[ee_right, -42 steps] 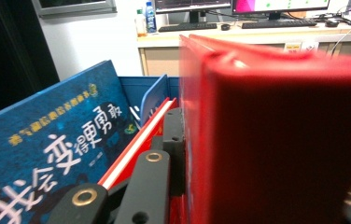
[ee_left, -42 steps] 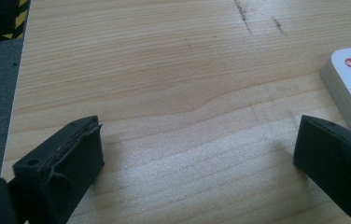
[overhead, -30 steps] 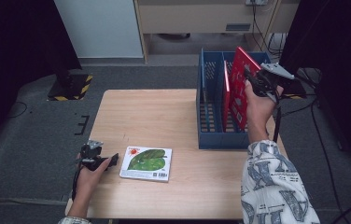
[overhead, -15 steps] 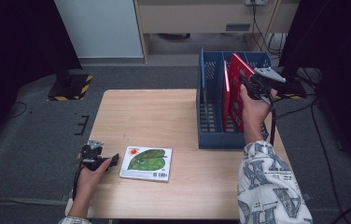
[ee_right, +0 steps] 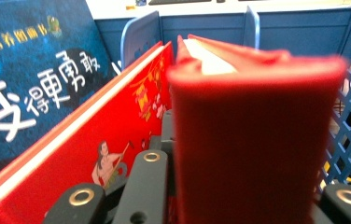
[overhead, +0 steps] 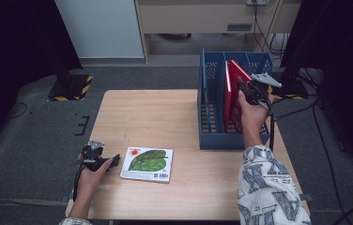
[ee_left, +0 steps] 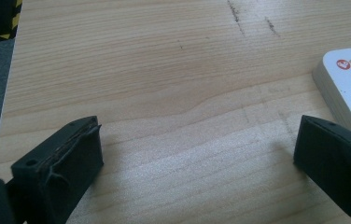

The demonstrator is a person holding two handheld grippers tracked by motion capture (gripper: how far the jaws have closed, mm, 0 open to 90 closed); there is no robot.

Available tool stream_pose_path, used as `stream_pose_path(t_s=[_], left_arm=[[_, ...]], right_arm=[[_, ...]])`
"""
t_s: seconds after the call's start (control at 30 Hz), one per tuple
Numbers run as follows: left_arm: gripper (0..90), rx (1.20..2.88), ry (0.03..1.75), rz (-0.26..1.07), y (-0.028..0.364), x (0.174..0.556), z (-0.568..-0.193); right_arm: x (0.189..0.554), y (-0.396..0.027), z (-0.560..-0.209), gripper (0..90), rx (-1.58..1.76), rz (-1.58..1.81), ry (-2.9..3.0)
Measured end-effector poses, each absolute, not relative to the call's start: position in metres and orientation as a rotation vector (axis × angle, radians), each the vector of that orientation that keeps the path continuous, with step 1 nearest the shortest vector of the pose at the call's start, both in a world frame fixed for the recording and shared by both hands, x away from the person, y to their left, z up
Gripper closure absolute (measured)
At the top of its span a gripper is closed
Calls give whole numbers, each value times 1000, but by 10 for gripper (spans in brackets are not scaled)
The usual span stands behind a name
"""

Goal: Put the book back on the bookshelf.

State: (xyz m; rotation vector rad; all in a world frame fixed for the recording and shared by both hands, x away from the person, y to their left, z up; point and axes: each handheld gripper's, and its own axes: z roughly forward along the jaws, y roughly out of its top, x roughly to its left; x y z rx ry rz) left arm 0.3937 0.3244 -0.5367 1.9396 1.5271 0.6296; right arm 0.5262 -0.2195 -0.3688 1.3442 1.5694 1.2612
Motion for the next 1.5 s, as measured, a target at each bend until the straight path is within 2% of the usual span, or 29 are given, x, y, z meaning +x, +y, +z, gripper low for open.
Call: stream_pose_path(t_s=[0.37,0.97,1.5], left_arm=[[0,1937,1526,628,323,395,-537],[4,1933,1529,629,323,394,-537],[4,1936,1527,627,323,394,-537]], right_arm=[[522,-221,-376,774,1354,1252,1592],[486,-222,-378,762,1374,1200,1625],[479,-222,-375,722,1357,1206,1677]])
